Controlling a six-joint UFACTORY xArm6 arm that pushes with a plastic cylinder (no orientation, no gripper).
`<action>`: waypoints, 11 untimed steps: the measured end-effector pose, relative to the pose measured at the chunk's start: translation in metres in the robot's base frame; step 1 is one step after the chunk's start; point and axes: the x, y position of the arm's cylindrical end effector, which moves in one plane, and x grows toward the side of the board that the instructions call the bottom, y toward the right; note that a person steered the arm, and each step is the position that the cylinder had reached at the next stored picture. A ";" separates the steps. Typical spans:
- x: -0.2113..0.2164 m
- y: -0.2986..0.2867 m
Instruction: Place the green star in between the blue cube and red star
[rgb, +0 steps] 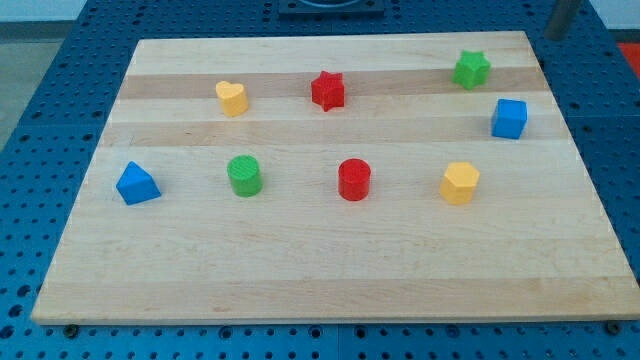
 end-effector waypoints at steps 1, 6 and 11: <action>0.000 -0.001; 0.049 -0.096; 0.099 -0.269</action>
